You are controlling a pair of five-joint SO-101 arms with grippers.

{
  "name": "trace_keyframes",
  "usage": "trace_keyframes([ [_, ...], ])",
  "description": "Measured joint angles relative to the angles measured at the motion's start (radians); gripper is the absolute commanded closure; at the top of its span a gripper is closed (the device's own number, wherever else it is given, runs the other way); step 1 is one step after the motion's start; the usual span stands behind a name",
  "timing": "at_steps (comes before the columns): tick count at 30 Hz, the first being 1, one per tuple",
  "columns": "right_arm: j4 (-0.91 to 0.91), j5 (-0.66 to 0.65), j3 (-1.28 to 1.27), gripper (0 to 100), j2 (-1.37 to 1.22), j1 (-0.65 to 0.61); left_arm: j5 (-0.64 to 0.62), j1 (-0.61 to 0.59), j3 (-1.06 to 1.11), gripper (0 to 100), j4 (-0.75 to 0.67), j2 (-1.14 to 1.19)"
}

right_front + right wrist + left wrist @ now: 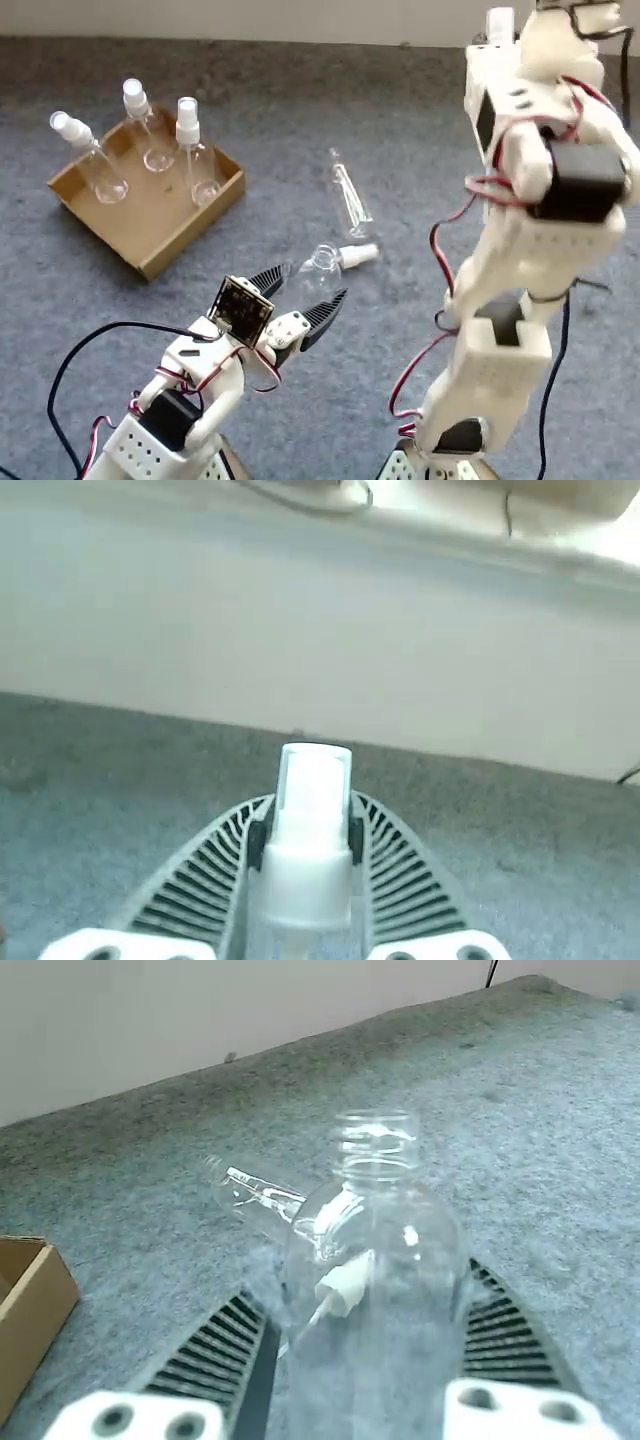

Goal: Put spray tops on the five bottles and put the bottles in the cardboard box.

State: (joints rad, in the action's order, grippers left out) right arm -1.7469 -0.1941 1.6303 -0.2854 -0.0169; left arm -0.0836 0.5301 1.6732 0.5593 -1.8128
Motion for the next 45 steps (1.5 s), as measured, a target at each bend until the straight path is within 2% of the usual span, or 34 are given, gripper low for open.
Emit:
trace_keyframes([
  [10,0.000,0.000,-0.446,98.8,0.499,-0.101,0.000,-0.002,0.000,88,0.000,0.000],
  [14,0.000,0.000,-0.563,98.8,0.611,-0.110,0.000,-0.002,0.000,88,-0.021,0.000],
  [22,0.000,0.000,-0.792,98.8,0.744,-0.110,0.000,0.000,0.000,88,-0.150,0.000],
  [29,0.000,0.000,-0.965,98.8,0.971,-0.112,0.000,0.098,0.000,88,-0.187,0.000],
  [36,0.009,0.000,-1.189,98.8,1.208,-0.117,0.000,0.196,0.000,88,-0.304,0.000],
  [41,0.155,0.000,-1.458,98.8,1.350,-0.117,0.000,0.330,0.000,88,-0.311,0.000],
  [45,0.345,0.044,-1.723,98.8,1.484,-0.117,0.000,0.365,0.000,88,-0.247,0.000],
])
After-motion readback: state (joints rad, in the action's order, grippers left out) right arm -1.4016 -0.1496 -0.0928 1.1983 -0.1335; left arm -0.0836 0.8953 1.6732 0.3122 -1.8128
